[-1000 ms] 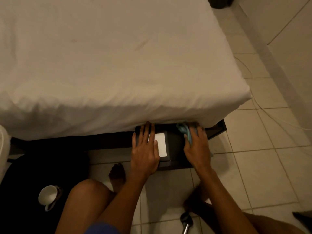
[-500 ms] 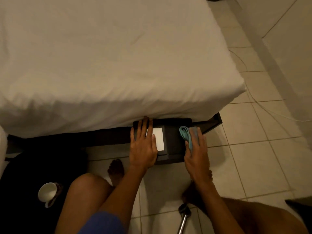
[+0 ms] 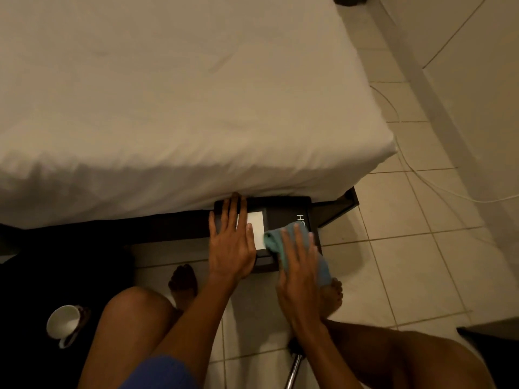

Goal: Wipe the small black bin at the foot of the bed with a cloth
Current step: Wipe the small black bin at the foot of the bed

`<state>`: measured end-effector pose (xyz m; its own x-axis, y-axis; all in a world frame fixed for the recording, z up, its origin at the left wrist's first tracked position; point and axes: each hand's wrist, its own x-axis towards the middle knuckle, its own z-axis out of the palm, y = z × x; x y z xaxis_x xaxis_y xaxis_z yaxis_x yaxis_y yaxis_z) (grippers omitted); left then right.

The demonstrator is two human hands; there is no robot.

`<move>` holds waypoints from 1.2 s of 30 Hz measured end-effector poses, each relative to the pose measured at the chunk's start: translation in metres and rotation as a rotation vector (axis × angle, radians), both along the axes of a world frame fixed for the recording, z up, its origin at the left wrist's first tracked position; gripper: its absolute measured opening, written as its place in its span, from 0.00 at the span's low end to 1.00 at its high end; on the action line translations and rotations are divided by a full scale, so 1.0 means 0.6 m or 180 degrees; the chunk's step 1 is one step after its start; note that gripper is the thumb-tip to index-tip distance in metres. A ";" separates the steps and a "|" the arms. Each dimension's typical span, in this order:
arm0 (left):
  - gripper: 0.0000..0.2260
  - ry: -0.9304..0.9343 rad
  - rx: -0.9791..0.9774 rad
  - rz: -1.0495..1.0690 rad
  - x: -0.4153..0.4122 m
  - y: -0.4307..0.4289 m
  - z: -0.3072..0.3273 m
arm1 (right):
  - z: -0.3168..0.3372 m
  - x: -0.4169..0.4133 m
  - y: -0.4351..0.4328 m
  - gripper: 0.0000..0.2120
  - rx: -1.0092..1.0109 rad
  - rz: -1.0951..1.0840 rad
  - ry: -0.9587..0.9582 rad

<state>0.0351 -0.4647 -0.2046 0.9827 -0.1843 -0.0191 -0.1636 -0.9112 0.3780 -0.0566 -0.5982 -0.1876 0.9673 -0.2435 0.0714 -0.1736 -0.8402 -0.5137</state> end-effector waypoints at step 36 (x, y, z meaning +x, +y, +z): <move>0.27 -0.0074 -0.0059 0.0055 -0.002 -0.010 -0.001 | -0.003 0.084 -0.051 0.28 -0.0154 -0.0203 0.0075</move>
<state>0.0337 -0.4708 -0.2052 0.9859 -0.1674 0.0071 -0.1569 -0.9068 0.3912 -0.0060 -0.6287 -0.1894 0.9515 -0.3015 0.0618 -0.2392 -0.8508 -0.4678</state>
